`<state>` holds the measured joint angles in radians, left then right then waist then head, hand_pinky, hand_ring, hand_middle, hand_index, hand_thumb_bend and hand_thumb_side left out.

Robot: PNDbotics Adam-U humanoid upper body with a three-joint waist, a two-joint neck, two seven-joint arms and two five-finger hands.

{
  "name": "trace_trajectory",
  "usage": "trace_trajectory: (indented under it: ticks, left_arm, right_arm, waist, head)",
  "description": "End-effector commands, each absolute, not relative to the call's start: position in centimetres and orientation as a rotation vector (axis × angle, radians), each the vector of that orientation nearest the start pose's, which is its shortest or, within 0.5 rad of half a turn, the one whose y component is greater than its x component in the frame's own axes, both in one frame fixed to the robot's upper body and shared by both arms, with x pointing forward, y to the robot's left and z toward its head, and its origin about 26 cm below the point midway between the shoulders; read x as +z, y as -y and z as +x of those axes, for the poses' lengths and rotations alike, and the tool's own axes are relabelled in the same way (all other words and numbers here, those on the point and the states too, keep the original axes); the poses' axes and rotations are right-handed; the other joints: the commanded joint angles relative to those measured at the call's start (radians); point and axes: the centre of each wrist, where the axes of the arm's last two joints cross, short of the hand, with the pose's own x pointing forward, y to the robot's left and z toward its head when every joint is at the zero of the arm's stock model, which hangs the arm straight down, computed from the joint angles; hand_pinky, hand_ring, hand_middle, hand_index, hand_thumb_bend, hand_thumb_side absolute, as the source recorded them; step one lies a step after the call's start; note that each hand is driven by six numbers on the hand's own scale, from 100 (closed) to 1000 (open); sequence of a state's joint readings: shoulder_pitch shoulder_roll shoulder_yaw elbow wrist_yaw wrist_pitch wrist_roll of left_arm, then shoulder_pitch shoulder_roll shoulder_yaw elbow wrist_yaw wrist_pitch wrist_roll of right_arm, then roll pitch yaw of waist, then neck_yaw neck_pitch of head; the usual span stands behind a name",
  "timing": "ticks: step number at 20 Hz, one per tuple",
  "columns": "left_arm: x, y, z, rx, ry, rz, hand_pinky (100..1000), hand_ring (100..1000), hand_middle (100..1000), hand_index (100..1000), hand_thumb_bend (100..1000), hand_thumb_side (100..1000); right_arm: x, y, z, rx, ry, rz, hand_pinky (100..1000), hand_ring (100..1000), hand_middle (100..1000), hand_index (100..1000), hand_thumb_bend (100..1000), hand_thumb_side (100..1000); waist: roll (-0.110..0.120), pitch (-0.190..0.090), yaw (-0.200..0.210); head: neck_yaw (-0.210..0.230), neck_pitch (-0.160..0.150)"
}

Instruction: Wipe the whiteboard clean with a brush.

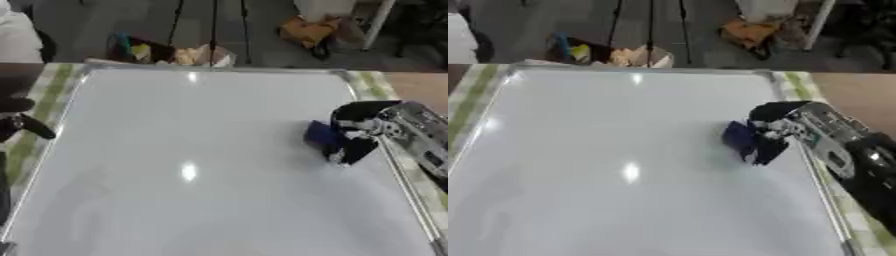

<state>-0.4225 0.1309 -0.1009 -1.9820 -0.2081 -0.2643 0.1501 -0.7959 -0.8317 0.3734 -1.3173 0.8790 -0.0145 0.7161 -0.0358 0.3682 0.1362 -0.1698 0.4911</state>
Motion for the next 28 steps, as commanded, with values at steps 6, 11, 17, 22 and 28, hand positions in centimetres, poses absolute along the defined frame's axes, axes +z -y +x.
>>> trace_trajectory:
  ticks: [6,11,17,22,28]
  left_arm:
    - [22.1,-18.7,30.5,0.339,-3.545,-0.133,417,818,690,632,100,918]
    - [22.1,-18.7,30.5,0.339,-3.545,-0.129,417,818,691,632,100,919]
    - [22.1,-18.7,30.5,0.34,-3.545,-0.128,417,818,691,632,100,919]
    - [22.1,-18.7,30.5,0.342,-3.544,-0.125,417,819,692,632,100,919]
    - [22.1,-18.7,30.5,0.345,-3.546,-0.125,417,820,693,632,100,920]
  right_arm:
    - [24.2,34.3,41.2,1.741,0.821,-1.064,768,780,442,303,100,500]
    - [23.6,34.0,40.9,1.774,0.807,-1.03,765,776,440,302,100,494]
    - [23.2,33.6,40.5,1.81,0.802,-0.996,757,766,432,296,100,480]
    - [23.5,32.4,39.7,1.867,0.828,-0.962,751,753,421,289,100,477]
    - [24.4,30.9,39.0,1.905,0.858,-0.94,745,737,409,283,100,477]
  waist:
    - [0.006,-0.014,-0.002]
    - [0.007,-0.014,-0.004]
    - [0.005,-0.014,-0.005]
    - [0.003,-0.015,-0.005]
    - [0.0,-0.016,-0.005]
  head:
    - [-0.001,-0.004]
    - [-0.006,-0.006]
    - [-0.007,-0.008]
    - [-0.009,-0.008]
    - [-0.012,-0.008]
